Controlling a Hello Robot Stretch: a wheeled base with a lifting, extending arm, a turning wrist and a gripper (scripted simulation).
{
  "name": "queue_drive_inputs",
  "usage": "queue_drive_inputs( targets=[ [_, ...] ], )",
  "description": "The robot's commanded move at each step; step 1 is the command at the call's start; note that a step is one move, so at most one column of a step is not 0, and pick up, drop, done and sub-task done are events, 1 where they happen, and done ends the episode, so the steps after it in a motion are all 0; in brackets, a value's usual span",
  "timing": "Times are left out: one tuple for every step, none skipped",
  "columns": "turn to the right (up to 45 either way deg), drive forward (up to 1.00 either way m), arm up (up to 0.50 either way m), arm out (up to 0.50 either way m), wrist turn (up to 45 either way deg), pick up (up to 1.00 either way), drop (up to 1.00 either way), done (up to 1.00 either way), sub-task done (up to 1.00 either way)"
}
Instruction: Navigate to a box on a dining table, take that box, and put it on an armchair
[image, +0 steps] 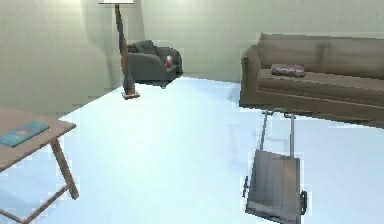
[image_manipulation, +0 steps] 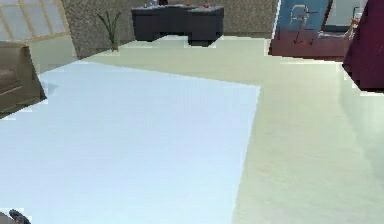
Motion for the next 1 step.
queue_drive_inputs(
  targets=[
    [0.0, 0.15, 0.00, 0.00, 0.0, 0.00, 0.00, 0.00, 0.00]
  ],
)
